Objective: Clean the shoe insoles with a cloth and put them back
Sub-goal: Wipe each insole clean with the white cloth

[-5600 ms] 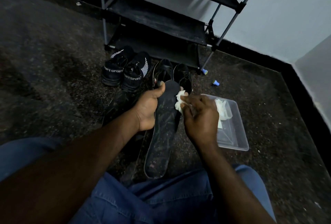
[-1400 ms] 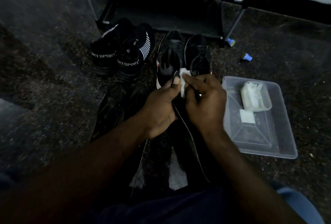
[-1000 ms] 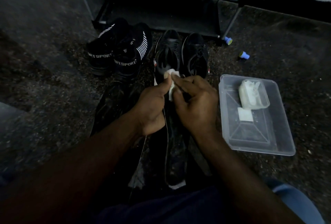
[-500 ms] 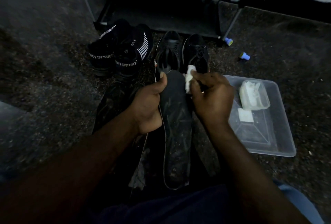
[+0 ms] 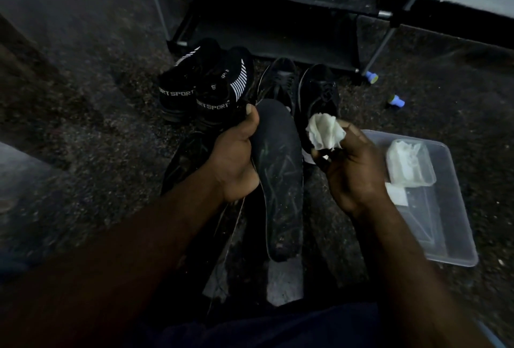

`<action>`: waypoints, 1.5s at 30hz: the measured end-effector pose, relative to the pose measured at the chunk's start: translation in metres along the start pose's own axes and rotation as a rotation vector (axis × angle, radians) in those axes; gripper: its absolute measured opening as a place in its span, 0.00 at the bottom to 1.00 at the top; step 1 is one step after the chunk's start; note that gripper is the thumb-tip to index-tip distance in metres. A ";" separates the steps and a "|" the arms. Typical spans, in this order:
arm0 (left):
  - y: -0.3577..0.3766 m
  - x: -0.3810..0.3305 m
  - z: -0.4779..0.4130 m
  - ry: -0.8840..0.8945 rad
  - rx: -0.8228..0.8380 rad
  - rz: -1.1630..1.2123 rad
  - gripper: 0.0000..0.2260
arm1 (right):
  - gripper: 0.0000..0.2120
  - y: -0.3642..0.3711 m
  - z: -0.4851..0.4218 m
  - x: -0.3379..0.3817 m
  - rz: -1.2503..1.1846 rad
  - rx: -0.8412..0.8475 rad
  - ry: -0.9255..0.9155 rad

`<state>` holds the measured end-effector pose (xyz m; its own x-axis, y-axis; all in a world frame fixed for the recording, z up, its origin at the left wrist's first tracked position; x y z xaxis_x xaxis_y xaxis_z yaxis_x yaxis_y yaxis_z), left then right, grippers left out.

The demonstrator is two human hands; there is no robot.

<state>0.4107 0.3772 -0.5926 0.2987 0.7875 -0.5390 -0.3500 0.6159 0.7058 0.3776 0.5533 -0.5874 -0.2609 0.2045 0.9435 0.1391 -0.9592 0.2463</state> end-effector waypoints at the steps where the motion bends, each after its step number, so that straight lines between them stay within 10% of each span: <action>1: 0.000 0.000 0.000 0.000 0.000 -0.004 0.30 | 0.05 0.001 -0.001 -0.003 -0.027 0.037 0.024; 10: -0.003 -0.001 -0.001 0.014 0.018 0.001 0.31 | 0.19 0.001 -0.002 -0.010 -0.145 0.107 0.160; 14: -0.007 -0.001 -0.003 0.030 -0.015 0.016 0.32 | 0.08 0.005 -0.001 -0.009 -0.028 0.022 0.110; 24: -0.008 0.004 -0.006 0.005 -0.068 -0.053 0.31 | 0.15 0.003 -0.004 -0.010 0.100 -0.108 0.004; 35: -0.010 0.006 -0.007 0.037 -0.070 -0.108 0.30 | 0.06 -0.003 -0.009 -0.022 0.328 0.063 0.004; 45: 0.002 0.013 0.002 -0.093 0.051 -0.087 0.22 | 0.18 -0.001 -0.005 -0.016 0.268 -0.048 -0.033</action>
<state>0.4161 0.3888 -0.5972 0.4084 0.7240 -0.5560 -0.2738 0.6782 0.6820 0.3764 0.5504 -0.6037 -0.1893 -0.0522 0.9805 0.1530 -0.9880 -0.0230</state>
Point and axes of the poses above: each hand's wrist, its own z-axis away from the middle knuckle, its own y-axis out of the palm, x = y × z, the point moved 1 cm from there along -z, towards the middle knuckle, and after that the axes turned 11 degrees about z, right-handed, at the moved point
